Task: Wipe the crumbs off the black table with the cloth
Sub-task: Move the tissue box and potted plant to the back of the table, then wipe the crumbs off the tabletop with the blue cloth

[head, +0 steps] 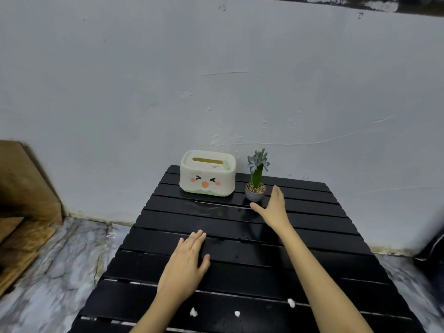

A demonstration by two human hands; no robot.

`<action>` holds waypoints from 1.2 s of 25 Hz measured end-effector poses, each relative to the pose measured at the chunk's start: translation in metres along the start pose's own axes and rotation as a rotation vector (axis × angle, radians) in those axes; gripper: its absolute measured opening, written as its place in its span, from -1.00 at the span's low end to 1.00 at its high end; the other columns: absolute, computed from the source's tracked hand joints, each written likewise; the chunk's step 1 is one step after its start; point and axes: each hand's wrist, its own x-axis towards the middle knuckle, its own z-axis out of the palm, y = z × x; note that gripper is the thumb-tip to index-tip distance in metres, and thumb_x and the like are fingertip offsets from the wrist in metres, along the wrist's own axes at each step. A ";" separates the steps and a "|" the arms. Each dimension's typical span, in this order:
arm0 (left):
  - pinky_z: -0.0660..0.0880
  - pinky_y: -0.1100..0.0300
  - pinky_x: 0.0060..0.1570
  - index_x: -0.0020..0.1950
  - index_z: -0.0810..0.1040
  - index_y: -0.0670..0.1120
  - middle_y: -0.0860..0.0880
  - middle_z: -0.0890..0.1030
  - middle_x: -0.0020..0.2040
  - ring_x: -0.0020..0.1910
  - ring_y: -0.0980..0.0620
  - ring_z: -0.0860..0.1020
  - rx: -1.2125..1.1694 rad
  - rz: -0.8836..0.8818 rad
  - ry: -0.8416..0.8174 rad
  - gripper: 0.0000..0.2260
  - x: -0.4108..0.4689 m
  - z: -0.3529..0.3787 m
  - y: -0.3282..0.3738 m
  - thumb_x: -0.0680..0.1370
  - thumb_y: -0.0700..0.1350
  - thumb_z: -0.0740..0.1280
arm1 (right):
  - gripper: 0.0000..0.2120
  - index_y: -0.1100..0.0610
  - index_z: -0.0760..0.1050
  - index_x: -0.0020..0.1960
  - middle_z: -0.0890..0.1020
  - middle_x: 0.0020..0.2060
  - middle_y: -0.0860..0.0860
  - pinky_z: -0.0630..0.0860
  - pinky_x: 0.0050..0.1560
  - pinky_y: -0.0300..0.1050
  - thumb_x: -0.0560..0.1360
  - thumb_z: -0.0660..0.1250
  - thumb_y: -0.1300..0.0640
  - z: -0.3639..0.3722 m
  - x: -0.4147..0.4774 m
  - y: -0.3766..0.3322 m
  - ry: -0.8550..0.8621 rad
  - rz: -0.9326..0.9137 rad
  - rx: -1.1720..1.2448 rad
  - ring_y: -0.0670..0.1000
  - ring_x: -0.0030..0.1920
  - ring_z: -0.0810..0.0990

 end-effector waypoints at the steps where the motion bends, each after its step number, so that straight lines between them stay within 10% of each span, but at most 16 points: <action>1: -0.20 0.31 0.40 0.49 0.06 0.00 0.09 0.11 0.53 0.51 0.16 0.03 -0.004 -0.006 -0.011 -0.51 -0.002 0.000 0.000 0.58 0.03 0.07 | -0.13 0.23 -0.14 0.49 -0.07 0.52 0.14 -0.01 0.50 0.04 0.44 0.35 0.00 -0.014 -0.018 0.002 -0.013 -0.026 -0.028 0.11 0.51 -0.09; 8: -0.08 0.13 0.50 0.47 0.16 -0.07 -0.04 0.18 0.52 0.53 0.03 0.01 -0.376 -0.099 -0.018 -0.55 -0.003 -0.018 0.005 0.58 -0.13 0.14 | -0.06 0.05 0.14 0.45 0.09 0.49 -0.06 0.04 0.49 0.06 0.24 0.07 -0.48 -0.134 -0.178 0.062 0.028 0.012 -0.222 0.03 0.50 0.04; 11: -0.08 0.09 0.49 0.45 0.20 -0.10 -0.10 0.18 0.51 0.53 -0.05 0.01 -0.435 -0.136 0.003 -0.57 -0.021 -0.037 0.006 0.58 -0.16 0.15 | 0.12 0.23 0.35 0.34 0.25 0.46 -0.01 -0.23 0.44 -0.31 0.17 -0.17 -0.61 -0.169 -0.225 0.128 -0.058 0.116 -0.526 -0.27 0.47 -0.12; 14: -0.04 0.07 0.50 0.43 0.24 -0.09 -0.14 0.22 0.50 0.52 -0.05 0.05 -0.436 -0.158 0.021 -0.59 -0.051 -0.052 0.000 0.58 -0.17 0.15 | 0.29 0.27 0.12 0.44 -0.05 0.39 -0.47 -0.28 0.36 -0.47 0.04 -0.14 -0.67 -0.171 -0.254 0.152 -0.115 0.183 -0.598 -0.11 0.51 -0.09; 17: 0.01 0.07 0.48 0.40 0.30 -0.13 -0.16 0.28 0.47 0.51 -0.06 0.12 -0.459 -0.192 0.073 -0.62 -0.095 -0.066 -0.005 0.57 -0.20 0.15 | 0.04 0.12 -0.20 0.49 -0.06 0.52 -0.06 0.06 0.48 -0.09 0.27 0.13 -0.45 -0.156 -0.276 0.140 -0.243 0.275 -0.512 0.04 0.52 -0.05; 30: 0.24 0.00 0.38 0.41 0.30 -0.07 -0.13 0.32 0.45 0.45 -0.09 0.25 -0.504 -0.302 0.161 -0.63 -0.219 -0.105 -0.024 0.60 -0.11 0.08 | -0.58 0.26 0.26 0.39 0.28 0.43 0.23 0.43 0.17 0.11 0.57 0.10 0.15 -0.124 -0.294 0.117 0.256 0.202 -0.561 0.26 0.33 0.37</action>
